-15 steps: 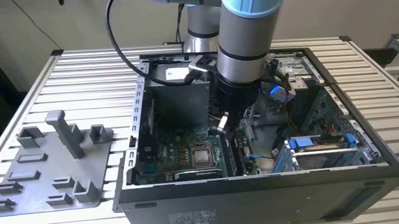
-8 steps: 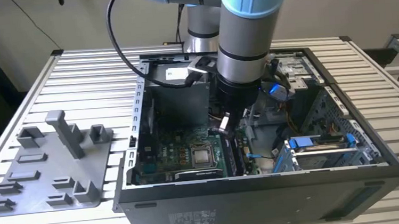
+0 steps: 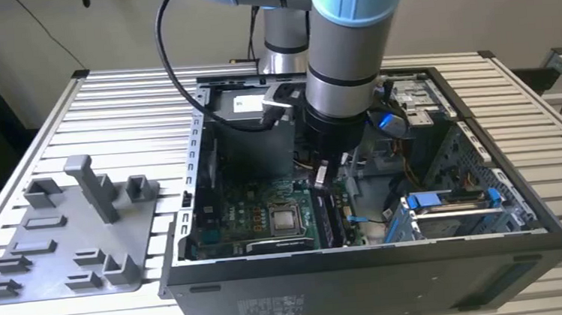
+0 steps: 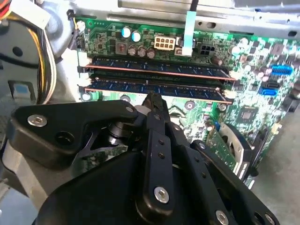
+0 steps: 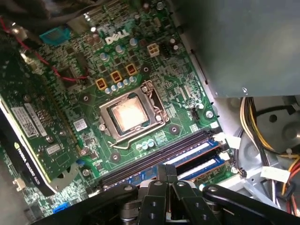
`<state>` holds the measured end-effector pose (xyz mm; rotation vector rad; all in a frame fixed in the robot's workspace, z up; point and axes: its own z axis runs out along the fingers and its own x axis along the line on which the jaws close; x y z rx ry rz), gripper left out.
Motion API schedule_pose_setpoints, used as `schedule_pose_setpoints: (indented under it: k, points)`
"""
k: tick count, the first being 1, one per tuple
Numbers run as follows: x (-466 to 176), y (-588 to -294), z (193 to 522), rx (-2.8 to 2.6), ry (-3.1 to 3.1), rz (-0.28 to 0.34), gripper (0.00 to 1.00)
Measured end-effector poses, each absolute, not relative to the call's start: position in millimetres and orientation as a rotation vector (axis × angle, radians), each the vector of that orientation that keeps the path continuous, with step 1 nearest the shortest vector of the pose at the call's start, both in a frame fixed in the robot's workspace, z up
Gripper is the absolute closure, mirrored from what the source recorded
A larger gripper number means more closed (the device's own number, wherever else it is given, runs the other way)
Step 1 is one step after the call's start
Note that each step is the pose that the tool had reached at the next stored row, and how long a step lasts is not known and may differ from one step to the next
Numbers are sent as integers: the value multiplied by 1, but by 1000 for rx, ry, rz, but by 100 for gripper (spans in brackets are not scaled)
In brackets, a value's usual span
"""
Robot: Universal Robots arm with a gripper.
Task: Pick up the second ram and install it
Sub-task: 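Press down the second ram until it locks into place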
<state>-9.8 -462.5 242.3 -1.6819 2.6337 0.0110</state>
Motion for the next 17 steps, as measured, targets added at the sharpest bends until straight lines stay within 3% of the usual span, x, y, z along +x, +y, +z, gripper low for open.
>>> schedule_pose_setpoints:
  k: [17]
  points:
    - [-10,-463,239,-2059,2349,12,89]
